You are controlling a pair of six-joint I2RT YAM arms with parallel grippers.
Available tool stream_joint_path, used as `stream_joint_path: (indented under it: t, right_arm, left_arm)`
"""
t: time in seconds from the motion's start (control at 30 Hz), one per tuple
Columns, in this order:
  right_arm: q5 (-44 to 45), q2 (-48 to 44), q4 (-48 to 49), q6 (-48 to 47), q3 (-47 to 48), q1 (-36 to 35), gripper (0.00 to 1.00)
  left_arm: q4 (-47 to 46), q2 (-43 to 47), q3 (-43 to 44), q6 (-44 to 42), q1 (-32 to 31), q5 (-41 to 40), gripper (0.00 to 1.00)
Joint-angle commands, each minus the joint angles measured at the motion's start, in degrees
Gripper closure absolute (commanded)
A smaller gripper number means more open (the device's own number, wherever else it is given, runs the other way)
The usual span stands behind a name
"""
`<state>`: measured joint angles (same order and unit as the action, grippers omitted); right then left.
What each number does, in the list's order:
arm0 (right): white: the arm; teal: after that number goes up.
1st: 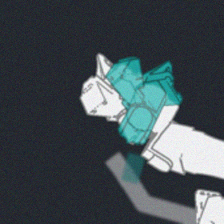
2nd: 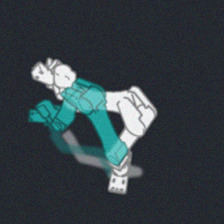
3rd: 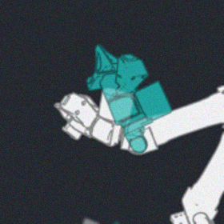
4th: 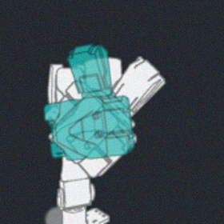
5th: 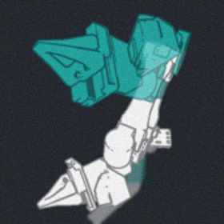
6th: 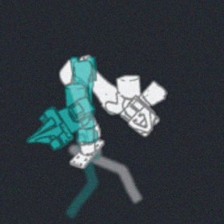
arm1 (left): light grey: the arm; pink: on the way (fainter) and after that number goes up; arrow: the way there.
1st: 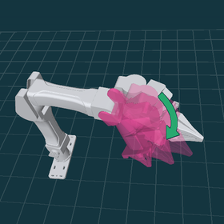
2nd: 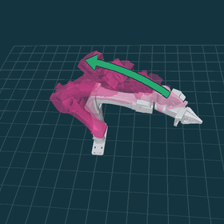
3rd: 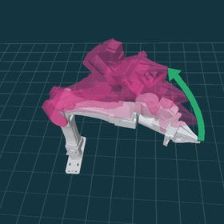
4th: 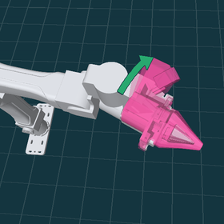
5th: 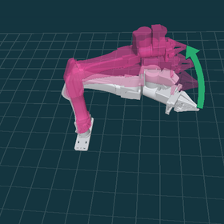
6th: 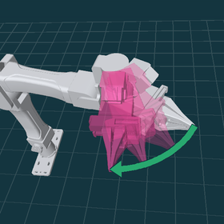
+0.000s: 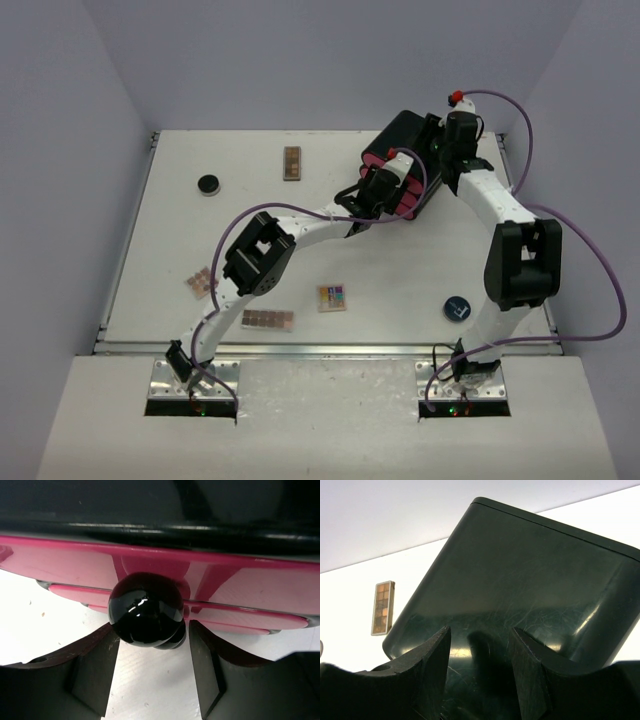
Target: Organize the makeup
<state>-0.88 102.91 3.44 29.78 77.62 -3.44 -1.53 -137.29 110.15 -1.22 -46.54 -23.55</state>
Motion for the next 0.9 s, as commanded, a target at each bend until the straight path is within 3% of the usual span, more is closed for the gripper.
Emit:
stream_joint_path:
  t: [0.0, 0.27, 0.6, 0.77, 0.87]
  right_arm:
    - [0.4, 0.4, -6.2, -0.5, -2.0, 0.4, 0.48]
    - [0.7, -0.3, -6.2, -0.7, -2.3, 0.5, 0.48]
    - [0.7, -0.5, -5.2, -1.6, -4.4, 0.5, 0.48]
    - [0.7, -0.2, -5.3, -1.3, -4.4, 0.8, 0.48]
    - [1.6, -0.2, -5.3, -1.0, -4.5, 0.8, 0.48]
  left_arm:
    - [-4.9, 0.3, 2.3, -0.3, 0.0, -0.1, 0.48]
    - [-4.2, -0.9, 2.5, 0.1, 0.0, 0.2, 0.58]
    - [0.5, -1.5, 4.2, 2.8, 0.0, 1.3, 1.0]
    - [4.0, 2.1, -1.1, 3.3, 0.1, -0.2, 1.0]
    - [3.9, 9.3, -10.7, 3.0, 0.0, 0.6, 1.0]
